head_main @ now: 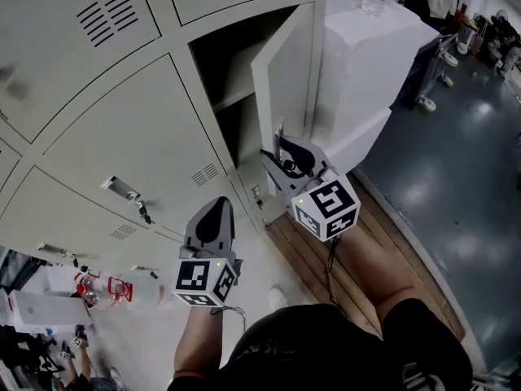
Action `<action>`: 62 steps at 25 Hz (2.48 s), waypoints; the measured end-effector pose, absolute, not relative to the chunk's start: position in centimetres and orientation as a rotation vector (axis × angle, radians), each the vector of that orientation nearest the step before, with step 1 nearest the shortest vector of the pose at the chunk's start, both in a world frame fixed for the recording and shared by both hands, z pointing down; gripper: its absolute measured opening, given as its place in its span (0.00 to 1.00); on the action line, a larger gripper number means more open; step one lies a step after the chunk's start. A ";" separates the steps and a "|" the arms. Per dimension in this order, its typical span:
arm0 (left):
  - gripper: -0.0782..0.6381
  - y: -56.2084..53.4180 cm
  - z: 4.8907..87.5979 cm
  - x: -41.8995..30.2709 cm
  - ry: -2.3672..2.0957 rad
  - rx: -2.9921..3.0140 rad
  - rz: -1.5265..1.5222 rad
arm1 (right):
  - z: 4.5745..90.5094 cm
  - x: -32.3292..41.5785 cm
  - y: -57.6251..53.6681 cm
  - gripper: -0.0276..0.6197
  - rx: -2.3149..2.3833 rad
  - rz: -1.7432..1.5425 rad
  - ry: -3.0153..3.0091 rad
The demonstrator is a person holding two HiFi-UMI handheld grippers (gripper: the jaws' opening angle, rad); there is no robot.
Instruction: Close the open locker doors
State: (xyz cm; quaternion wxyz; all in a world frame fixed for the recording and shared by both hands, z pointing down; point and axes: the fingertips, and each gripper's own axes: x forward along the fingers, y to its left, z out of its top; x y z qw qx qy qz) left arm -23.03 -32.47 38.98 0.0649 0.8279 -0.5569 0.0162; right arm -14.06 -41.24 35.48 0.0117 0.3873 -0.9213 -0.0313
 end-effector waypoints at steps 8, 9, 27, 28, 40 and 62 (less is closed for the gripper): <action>0.12 -33.2 39.1 -24.4 -1.672 2.500 0.046 | 35.5 -17.2 -43.1 0.29 1.174 -0.095 -2.885; 0.12 -33.2 39.1 -24.6 -1.674 2.502 0.047 | 35.5 -17.4 -43.3 0.29 1.169 -0.091 -2.888; 0.12 -34.5 39.3 -27.4 -1.685 2.494 0.045 | 35.5 -21.8 -46.9 0.35 1.077 -0.069 -2.929; 0.12 -34.6 39.4 -27.6 -1.686 2.491 0.046 | 35.5 -22.0 -47.1 0.36 1.074 -0.067 -2.930; 0.12 -35.4 40.0 -29.2 -1.698 2.463 0.054 | 35.5 -23.5 -48.8 0.39 1.064 -0.069 -2.942; 0.12 -31.8 38.7 -25.0 -1.750 2.441 0.032 | 34.8 -18.1 -44.8 0.39 1.049 -0.048 -2.951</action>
